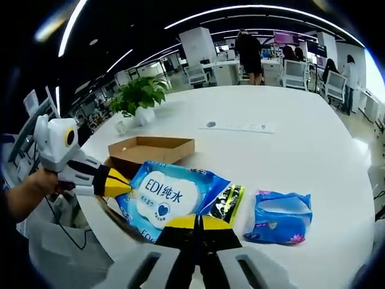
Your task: Operate the shoe box by opening the lid, removing the specified soft item, and placing it in the target area until the item is outside and the box remains undamaged.
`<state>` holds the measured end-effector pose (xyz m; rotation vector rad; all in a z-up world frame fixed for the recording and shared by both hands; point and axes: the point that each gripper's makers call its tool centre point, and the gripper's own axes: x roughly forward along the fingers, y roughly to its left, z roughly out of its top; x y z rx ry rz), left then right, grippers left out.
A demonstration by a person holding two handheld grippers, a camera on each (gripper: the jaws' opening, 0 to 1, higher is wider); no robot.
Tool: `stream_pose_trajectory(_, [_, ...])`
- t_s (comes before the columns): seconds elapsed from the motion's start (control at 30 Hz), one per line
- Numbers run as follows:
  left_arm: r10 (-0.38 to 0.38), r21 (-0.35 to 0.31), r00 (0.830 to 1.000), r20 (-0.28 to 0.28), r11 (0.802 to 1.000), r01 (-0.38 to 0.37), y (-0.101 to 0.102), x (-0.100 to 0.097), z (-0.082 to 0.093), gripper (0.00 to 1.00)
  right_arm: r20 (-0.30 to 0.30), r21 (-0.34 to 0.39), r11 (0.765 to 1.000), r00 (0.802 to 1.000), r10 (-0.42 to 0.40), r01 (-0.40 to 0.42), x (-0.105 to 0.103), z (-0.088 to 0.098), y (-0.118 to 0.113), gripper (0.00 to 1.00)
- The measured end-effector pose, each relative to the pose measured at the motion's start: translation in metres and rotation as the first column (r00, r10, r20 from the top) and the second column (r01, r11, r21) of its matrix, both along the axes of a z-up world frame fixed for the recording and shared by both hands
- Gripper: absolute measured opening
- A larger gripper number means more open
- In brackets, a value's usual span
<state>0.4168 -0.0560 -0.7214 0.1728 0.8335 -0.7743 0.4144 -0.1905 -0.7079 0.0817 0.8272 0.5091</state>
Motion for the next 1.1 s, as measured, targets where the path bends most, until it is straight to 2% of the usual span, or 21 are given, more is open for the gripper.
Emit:
stream_pose_trajectory(0.2, [0.010, -0.013, 1.000, -0.019, 1.000, -0.010, -0.010, 0.011, -0.013, 0.00, -0.006, -0.020, 1.000, 1.000, -0.003, 0.003, 0.013, -0.008, -0.009, 0.00])
stream_pose_trajectory(0.43, [0.002, 0.014, 0.999, -0.033, 1.000, -0.002, -0.018, 0.022, -0.031, 0.00, -0.016, -0.047, 0.999, 1.000, -0.003, 0.002, 0.026, -0.020, -0.015, 0.00])
stream_pose_trajectory(0.7, [0.000, 0.051, 0.998, -0.055, 0.999, 0.003, -0.019, 0.028, -0.049, 0.00, -0.038, -0.060, 0.998, 0.999, 0.003, -0.005, 0.038, -0.040, -0.016, 0.00])
stream_pose_trajectory(0.87, [0.001, 0.064, 0.998, -0.060, 0.998, 0.003, -0.015, 0.028, -0.056, 0.00, -0.048, -0.054, 0.999, 0.999, 0.005, -0.008, 0.041, -0.047, -0.013, 0.00])
stream_pose_trajectory(1.1, [-0.003, 0.071, 0.998, -0.057, 0.997, 0.007, -0.016, 0.030, -0.055, 0.00, -0.049, -0.060, 0.998, 0.999, 0.004, -0.007, 0.043, -0.051, -0.014, 0.00])
